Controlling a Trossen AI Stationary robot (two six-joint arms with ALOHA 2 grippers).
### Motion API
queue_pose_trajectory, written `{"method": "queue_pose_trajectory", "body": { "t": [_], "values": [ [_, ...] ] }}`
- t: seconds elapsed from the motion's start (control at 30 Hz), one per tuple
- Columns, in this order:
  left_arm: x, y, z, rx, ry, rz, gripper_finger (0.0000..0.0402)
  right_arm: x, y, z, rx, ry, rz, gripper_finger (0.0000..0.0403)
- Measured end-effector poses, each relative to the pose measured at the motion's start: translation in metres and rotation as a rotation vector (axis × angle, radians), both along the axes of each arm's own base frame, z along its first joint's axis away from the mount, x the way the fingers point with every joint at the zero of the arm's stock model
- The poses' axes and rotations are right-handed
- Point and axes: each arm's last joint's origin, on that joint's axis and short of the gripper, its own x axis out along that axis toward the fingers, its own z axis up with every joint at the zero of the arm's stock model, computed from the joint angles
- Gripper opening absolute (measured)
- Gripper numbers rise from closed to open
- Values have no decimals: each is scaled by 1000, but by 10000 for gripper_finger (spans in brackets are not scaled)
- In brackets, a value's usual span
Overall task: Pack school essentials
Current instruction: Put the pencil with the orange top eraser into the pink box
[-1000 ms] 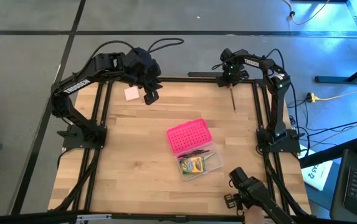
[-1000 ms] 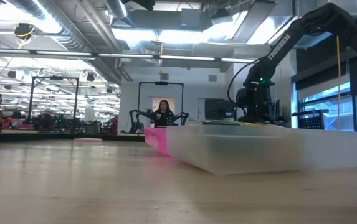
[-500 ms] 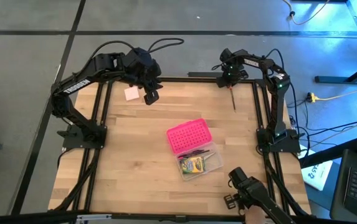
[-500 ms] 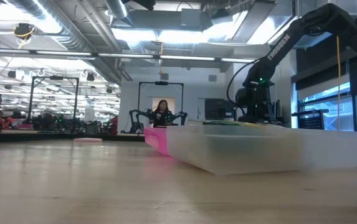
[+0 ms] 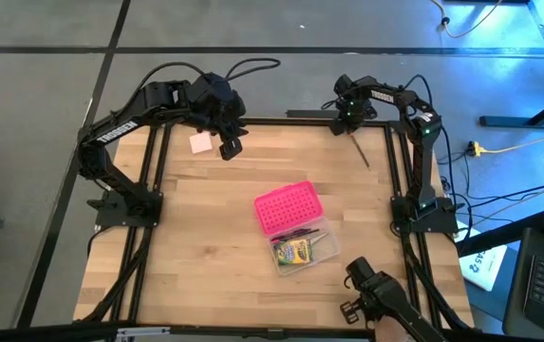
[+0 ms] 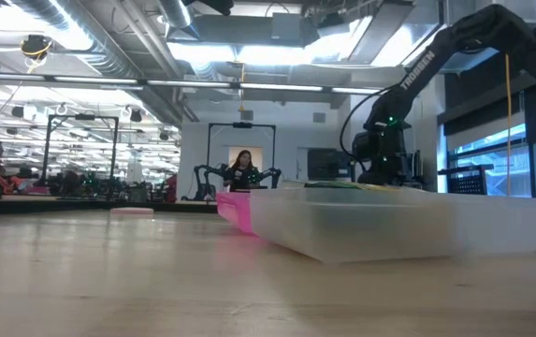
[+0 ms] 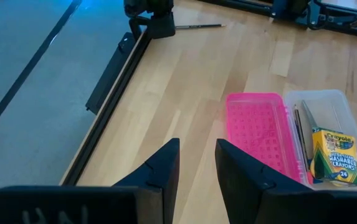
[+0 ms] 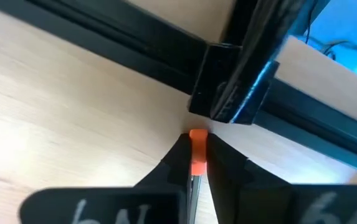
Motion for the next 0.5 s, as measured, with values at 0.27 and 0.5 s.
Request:
{"method": "queue_pose_trajectory", "body": {
  "t": [0.27, 0.5],
  "values": [
    [0, 0, 0, 0, 1, 0, 96, 19, 19, 21, -16, -9, 86, 38],
    [1, -4, 0, 0, 0, -16, 96, 46, 52, 47, -29, -20, 200, 42]
  ]
}}
